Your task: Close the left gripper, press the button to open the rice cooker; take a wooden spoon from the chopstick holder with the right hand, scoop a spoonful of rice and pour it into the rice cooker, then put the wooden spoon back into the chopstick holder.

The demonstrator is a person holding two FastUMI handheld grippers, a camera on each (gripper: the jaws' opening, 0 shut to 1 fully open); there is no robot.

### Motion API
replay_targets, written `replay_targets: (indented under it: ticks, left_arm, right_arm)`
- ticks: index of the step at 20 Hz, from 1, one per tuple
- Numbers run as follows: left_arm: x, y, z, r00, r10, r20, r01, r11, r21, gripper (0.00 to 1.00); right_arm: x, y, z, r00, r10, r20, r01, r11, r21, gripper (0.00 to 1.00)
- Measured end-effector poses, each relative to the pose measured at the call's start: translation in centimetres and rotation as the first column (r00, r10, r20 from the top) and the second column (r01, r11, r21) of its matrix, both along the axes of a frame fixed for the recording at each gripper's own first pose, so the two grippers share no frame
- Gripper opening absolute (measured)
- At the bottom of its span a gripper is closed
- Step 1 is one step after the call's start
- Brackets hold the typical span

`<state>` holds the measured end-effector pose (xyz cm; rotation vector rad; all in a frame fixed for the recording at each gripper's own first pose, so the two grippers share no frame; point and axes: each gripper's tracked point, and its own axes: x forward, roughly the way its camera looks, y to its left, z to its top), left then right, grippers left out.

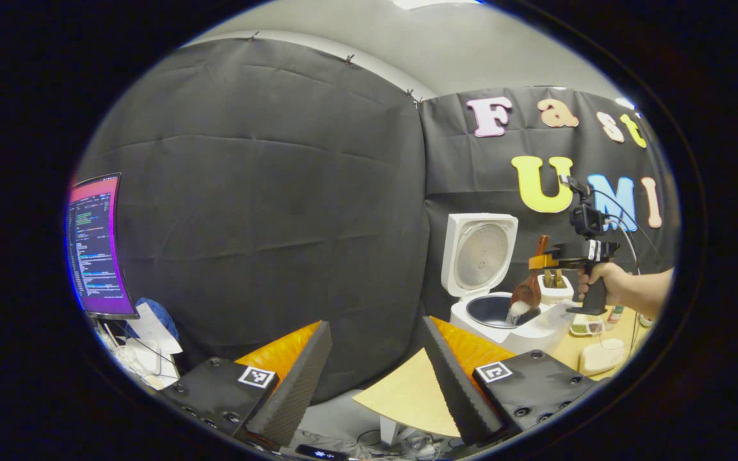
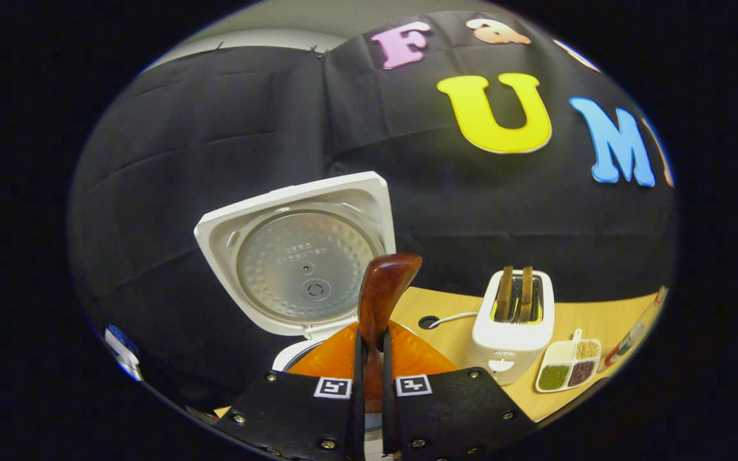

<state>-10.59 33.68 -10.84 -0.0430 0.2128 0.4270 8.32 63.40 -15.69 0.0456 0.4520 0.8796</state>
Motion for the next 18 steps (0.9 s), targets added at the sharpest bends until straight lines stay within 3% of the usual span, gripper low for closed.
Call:
replay_targets:
  ticks: [2, 5, 8, 14, 16, 18]
  left_arm:
    - [-0.1, -0.1, 0.0, 1.0, -0.008, -0.002, 0.008, 1.0, -0.004, 0.98]
    - [-0.1, -0.2, 0.1, 1.0, -0.021, -0.001, 0.021, 1.0, -0.004, 0.98]
    - [-0.1, -0.3, 0.2, 1.0, -0.03, -0.001, 0.03, 1.0, 0.006, 0.98]
    - [0.0, -0.3, -0.2, 0.999, -0.032, -0.013, 0.032, 0.999, -0.009, 0.98]
    - [0.0, -0.3, -0.4, 0.999, -0.035, -0.015, 0.035, 0.999, -0.016, 0.98]
    - [0.0, -0.3, -0.5, 0.999, -0.034, -0.015, 0.034, 0.999, -0.024, 0.98]
  right_arm:
    - [-0.4, 0.1, 1.0, 0.991, 0.043, 0.123, -0.037, 0.998, -0.051, 0.11]
    - [-1.0, 0.6, 1.9, 0.956, 0.109, 0.273, -0.076, 0.989, -0.127, 0.11]
    - [-1.9, 0.9, 1.5, 0.914, 0.168, 0.37, -0.099, 0.975, -0.198, 0.11]
    - [-2.2, 0.6, 1.4, 0.827, 0.218, 0.518, -0.07, 0.954, -0.291, 0.11]
    - [-2.2, 0.4, 1.3, 0.827, 0.209, 0.522, -0.058, 0.955, -0.29, 0.11]
    - [-2.2, 0.3, 1.1, 0.855, 0.191, 0.483, -0.065, 0.962, -0.266, 0.11]
